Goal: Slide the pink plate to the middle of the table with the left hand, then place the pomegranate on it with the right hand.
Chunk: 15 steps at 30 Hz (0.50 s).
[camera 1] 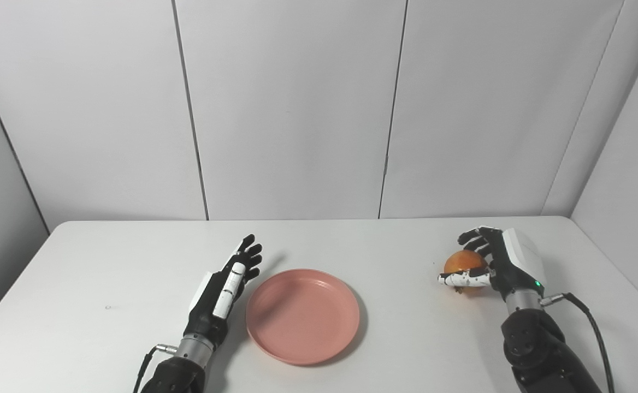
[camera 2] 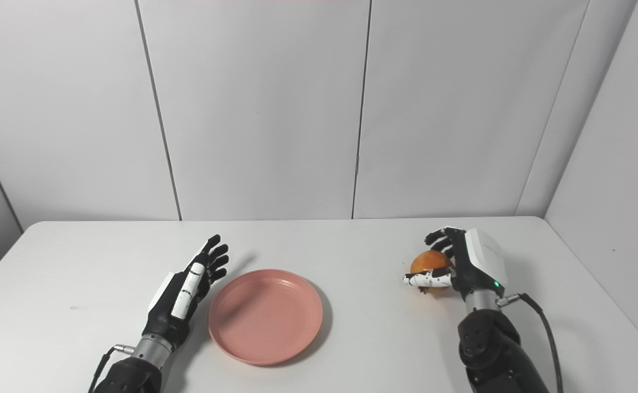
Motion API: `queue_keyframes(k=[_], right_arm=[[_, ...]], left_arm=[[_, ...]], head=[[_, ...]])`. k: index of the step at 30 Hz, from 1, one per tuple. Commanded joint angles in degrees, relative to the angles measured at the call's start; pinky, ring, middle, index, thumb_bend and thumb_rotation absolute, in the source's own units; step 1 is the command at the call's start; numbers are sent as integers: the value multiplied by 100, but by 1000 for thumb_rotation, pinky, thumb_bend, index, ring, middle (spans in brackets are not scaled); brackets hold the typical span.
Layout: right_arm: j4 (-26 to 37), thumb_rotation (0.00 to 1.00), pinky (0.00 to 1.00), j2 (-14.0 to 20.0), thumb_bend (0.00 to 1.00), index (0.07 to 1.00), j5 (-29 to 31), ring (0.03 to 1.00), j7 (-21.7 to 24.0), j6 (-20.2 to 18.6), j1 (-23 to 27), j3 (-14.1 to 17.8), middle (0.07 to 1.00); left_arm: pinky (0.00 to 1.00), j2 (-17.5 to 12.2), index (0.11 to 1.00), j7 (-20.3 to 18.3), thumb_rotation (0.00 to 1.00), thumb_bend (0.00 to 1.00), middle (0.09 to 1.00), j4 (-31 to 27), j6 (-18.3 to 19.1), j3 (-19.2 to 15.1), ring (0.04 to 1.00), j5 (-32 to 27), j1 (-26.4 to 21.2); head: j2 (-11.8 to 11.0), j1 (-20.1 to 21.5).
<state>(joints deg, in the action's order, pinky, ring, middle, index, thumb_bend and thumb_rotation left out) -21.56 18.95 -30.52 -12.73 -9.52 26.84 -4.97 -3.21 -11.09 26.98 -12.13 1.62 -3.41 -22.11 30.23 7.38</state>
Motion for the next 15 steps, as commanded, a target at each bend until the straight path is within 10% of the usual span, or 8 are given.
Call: queue_keyframes(k=[1,15], right_arm=[[208,0,269,72,510,542,48,358,-186,396,200,76,461],[762,0,291,20,510,544,297,363,49,1058,-8,-100,469]], left_arm=[[930,9,959,-15,1000,509,957,129,-81,34,949,19,133],[957,177,988,-50,1000,530,988,86,19,198,977,93,106]], head=[[1,-51],[-1,-456]])
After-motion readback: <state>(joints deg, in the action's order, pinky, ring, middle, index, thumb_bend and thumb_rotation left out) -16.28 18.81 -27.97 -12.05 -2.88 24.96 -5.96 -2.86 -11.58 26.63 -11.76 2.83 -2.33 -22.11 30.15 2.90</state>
